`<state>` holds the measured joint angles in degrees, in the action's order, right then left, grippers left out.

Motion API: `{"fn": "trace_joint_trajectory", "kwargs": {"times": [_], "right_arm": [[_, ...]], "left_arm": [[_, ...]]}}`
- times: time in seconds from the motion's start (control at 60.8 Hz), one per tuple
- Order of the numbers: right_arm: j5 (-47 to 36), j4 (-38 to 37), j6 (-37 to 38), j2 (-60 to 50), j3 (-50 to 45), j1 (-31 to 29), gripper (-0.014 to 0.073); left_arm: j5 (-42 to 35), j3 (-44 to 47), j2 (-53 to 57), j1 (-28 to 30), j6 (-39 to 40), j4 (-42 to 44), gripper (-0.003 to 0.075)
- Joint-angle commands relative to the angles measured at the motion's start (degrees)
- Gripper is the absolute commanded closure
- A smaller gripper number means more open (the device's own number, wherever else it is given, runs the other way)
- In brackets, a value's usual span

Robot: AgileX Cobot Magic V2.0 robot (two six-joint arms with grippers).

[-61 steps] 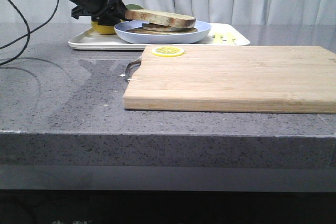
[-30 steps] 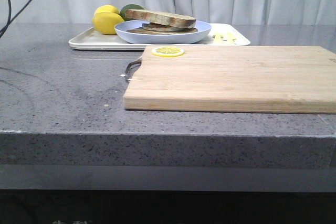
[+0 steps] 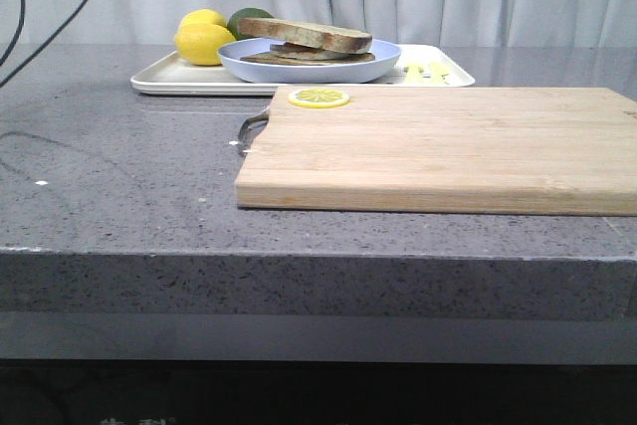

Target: Place bread and move sandwich to tray

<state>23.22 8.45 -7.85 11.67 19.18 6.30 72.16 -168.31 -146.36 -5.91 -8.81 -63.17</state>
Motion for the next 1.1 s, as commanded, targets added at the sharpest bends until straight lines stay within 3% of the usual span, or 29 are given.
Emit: {"fn": "trace_joint_trajectory", "kwargs": {"times": [0.0, 0.148, 0.345, 0.789, 1.085], "right_arm": [[-4.6, 0.3, -0.2, 0.6, 1.6, 0.0, 0.0703], [-4.6, 0.3, -0.2, 0.6, 1.6, 0.0, 0.0703], [-4.6, 0.3, -0.2, 0.6, 1.6, 0.0, 0.0703], [-4.6, 0.3, -0.2, 0.6, 1.6, 0.0, 0.0703], [-4.6, 0.3, -0.2, 0.6, 1.6, 0.0, 0.0703]], "left_arm": [[1.2, -6.8, 5.1, -0.2, 2.7, -12.7, 0.0738], [1.2, -6.8, 5.4, -0.3, 2.7, -23.4, 0.0738], [1.2, -6.8, 9.7, -0.6, 3.1, -24.2, 0.0738], [1.2, -6.8, 25.4, -1.6, 7.4, 0.0, 0.0738], [1.2, -6.8, 28.1, -1.6, 11.2, 0.7, 0.0738]]}}
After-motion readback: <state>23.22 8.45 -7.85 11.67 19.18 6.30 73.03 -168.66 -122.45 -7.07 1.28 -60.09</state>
